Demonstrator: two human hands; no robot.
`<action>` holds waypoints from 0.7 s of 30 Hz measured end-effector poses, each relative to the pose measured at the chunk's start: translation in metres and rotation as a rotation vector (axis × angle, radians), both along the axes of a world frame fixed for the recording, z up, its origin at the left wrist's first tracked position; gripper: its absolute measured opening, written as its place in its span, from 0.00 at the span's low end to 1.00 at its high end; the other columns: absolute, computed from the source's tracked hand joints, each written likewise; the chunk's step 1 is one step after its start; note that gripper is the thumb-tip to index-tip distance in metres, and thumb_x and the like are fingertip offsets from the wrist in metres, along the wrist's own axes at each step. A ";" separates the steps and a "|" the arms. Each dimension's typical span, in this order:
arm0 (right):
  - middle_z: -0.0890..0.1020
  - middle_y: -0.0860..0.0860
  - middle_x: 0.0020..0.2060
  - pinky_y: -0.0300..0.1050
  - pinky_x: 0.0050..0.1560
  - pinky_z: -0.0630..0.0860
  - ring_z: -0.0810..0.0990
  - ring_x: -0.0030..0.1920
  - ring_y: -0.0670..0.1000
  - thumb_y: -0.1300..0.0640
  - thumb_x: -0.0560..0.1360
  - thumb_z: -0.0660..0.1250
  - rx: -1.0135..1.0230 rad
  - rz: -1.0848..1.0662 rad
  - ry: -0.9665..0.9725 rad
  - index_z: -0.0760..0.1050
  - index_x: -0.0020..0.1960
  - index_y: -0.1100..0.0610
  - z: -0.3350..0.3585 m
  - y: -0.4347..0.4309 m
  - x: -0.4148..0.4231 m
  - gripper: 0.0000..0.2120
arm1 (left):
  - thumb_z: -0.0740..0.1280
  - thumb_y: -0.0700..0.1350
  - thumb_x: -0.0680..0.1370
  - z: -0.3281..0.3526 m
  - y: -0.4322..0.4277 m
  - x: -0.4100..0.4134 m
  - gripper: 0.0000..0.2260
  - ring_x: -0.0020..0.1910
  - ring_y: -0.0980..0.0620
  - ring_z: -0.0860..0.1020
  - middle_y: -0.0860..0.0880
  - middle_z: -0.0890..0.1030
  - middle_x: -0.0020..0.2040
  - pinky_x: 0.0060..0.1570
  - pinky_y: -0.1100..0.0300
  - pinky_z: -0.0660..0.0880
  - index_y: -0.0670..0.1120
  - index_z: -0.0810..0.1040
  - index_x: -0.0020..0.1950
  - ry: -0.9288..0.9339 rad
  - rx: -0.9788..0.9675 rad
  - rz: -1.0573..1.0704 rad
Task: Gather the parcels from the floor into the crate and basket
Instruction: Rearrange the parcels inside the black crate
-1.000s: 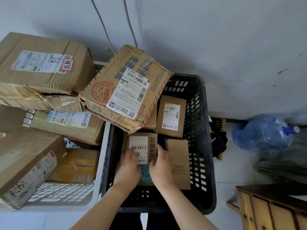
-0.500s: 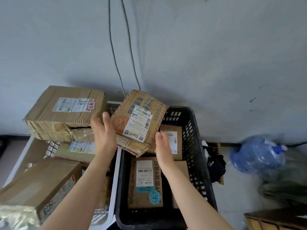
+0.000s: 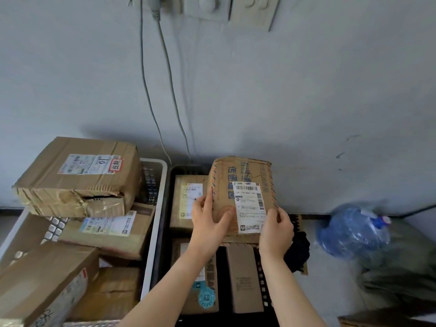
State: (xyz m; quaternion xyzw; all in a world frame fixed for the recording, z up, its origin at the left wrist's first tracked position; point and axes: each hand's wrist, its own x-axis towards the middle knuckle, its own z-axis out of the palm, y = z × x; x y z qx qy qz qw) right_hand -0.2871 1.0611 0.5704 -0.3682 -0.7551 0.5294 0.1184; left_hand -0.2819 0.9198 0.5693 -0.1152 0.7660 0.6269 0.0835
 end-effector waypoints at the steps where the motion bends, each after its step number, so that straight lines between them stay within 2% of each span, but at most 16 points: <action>1: 0.84 0.47 0.46 0.51 0.41 0.81 0.83 0.45 0.49 0.51 0.77 0.58 0.028 0.017 -0.011 0.79 0.58 0.52 -0.001 0.005 -0.002 0.15 | 0.65 0.58 0.74 -0.005 0.003 -0.004 0.37 0.71 0.53 0.61 0.59 0.59 0.70 0.72 0.49 0.65 0.55 0.53 0.79 -0.044 0.046 -0.017; 4: 0.84 0.47 0.50 0.53 0.46 0.82 0.82 0.47 0.49 0.53 0.79 0.58 0.036 0.077 -0.012 0.77 0.62 0.50 -0.010 0.011 -0.003 0.15 | 0.65 0.58 0.74 -0.014 0.007 -0.010 0.36 0.72 0.54 0.63 0.58 0.62 0.72 0.72 0.46 0.65 0.57 0.53 0.79 -0.085 0.091 -0.021; 6: 0.83 0.47 0.52 0.52 0.49 0.82 0.82 0.50 0.48 0.54 0.80 0.57 0.027 0.173 -0.045 0.76 0.64 0.50 -0.020 0.010 -0.005 0.15 | 0.65 0.54 0.77 -0.021 0.003 -0.015 0.33 0.70 0.54 0.66 0.57 0.63 0.71 0.71 0.47 0.67 0.57 0.54 0.78 -0.103 0.104 0.013; 9: 0.79 0.49 0.62 0.56 0.60 0.78 0.79 0.61 0.51 0.51 0.81 0.53 0.027 0.273 -0.115 0.68 0.72 0.50 -0.034 0.004 -0.010 0.20 | 0.65 0.49 0.79 -0.029 -0.005 -0.024 0.30 0.68 0.55 0.68 0.56 0.65 0.70 0.69 0.49 0.69 0.58 0.56 0.78 -0.104 0.086 0.027; 11: 0.76 0.50 0.67 0.57 0.63 0.77 0.76 0.65 0.52 0.49 0.81 0.51 0.063 0.263 -0.126 0.63 0.75 0.49 -0.042 0.006 -0.015 0.22 | 0.65 0.49 0.79 -0.033 -0.002 -0.031 0.30 0.68 0.55 0.67 0.56 0.65 0.70 0.69 0.48 0.69 0.60 0.56 0.78 -0.097 0.088 0.006; 13: 0.75 0.49 0.67 0.55 0.62 0.77 0.75 0.65 0.52 0.50 0.82 0.51 0.135 0.223 -0.105 0.63 0.75 0.50 -0.043 0.012 -0.018 0.22 | 0.65 0.51 0.79 -0.036 0.009 -0.036 0.31 0.70 0.54 0.66 0.57 0.64 0.70 0.71 0.48 0.66 0.61 0.53 0.78 -0.117 0.120 -0.013; 16: 0.74 0.50 0.67 0.48 0.60 0.76 0.74 0.65 0.51 0.54 0.83 0.53 0.296 0.230 -0.066 0.63 0.76 0.54 -0.038 0.019 -0.017 0.22 | 0.66 0.57 0.77 -0.041 0.018 -0.037 0.32 0.70 0.55 0.68 0.58 0.65 0.72 0.71 0.49 0.66 0.64 0.53 0.77 -0.155 0.209 0.008; 19: 0.76 0.51 0.61 0.44 0.53 0.73 0.74 0.61 0.51 0.56 0.82 0.56 0.346 0.179 0.021 0.68 0.73 0.57 -0.032 0.021 -0.016 0.20 | 0.64 0.59 0.78 -0.049 0.014 -0.039 0.27 0.65 0.56 0.74 0.56 0.71 0.70 0.65 0.51 0.73 0.65 0.60 0.75 -0.177 0.342 0.053; 21: 0.77 0.50 0.58 0.43 0.49 0.72 0.75 0.56 0.49 0.57 0.82 0.57 0.339 0.134 0.056 0.71 0.70 0.57 -0.031 0.024 -0.017 0.18 | 0.64 0.61 0.77 -0.051 0.014 -0.039 0.23 0.66 0.56 0.72 0.57 0.69 0.68 0.66 0.52 0.72 0.68 0.64 0.72 -0.178 0.342 0.084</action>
